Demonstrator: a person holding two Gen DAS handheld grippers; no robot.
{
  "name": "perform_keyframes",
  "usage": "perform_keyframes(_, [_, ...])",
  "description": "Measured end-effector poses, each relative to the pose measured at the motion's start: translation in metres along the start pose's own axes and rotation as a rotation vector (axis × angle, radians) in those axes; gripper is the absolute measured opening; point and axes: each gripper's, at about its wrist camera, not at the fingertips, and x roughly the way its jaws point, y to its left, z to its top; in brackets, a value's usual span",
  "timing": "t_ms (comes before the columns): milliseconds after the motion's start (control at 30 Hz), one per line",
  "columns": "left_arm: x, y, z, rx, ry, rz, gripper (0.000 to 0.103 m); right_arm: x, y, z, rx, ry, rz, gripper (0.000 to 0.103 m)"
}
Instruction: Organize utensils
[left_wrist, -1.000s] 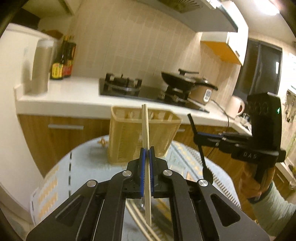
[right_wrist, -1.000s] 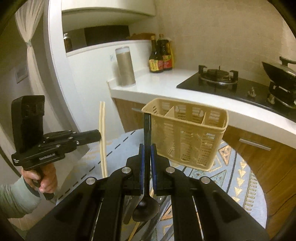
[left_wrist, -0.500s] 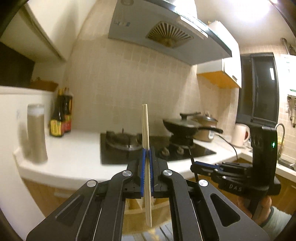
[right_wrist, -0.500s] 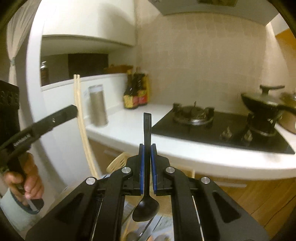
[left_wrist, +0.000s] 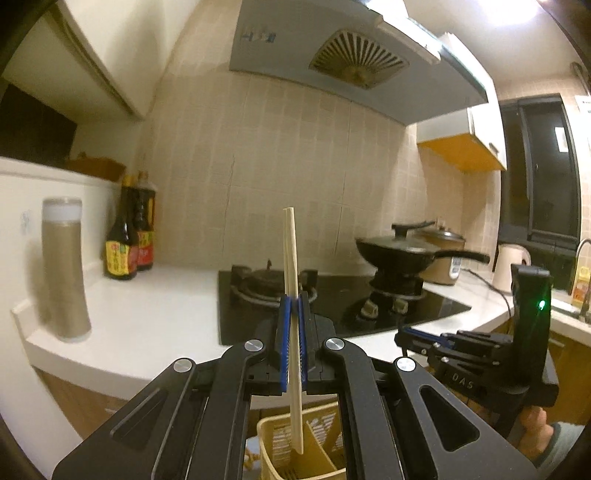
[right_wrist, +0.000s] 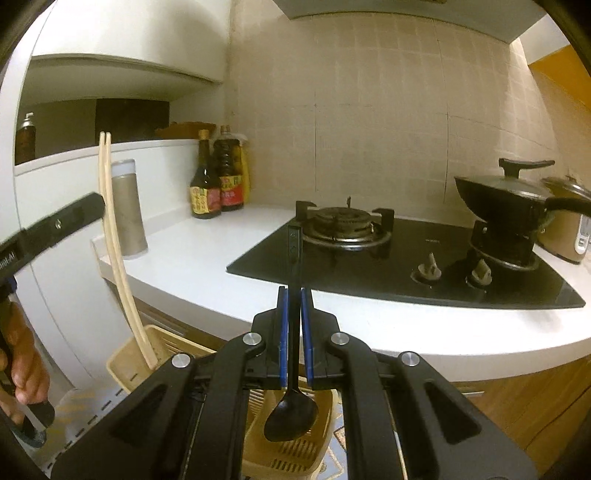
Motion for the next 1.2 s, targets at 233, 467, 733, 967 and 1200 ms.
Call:
perform_keyframes(233, [0.013,0.002,-0.032,0.006,0.065,-0.003,0.003,0.007,-0.002,-0.019,0.008,0.005,-0.005,0.005])
perform_keyframes(467, [-0.002,0.009,-0.039,-0.028,0.105,-0.025,0.042,-0.007,-0.015,-0.033,0.084,0.069,0.072,0.009])
perform_keyframes(733, [-0.045,0.015,-0.035,-0.079,0.167,-0.085,0.049,-0.054,-0.027,-0.050,0.162,0.116,0.140,0.051])
perform_keyframes(967, [-0.074,0.009,-0.041,-0.106,0.322,-0.098,0.053,-0.100,-0.024,-0.056,0.209,0.143,0.139,0.056])
perform_keyframes(1200, [-0.075,0.000,-0.086,-0.106,0.576,-0.068,0.053,-0.121,-0.009,-0.065,0.215,0.259,0.160,0.056])
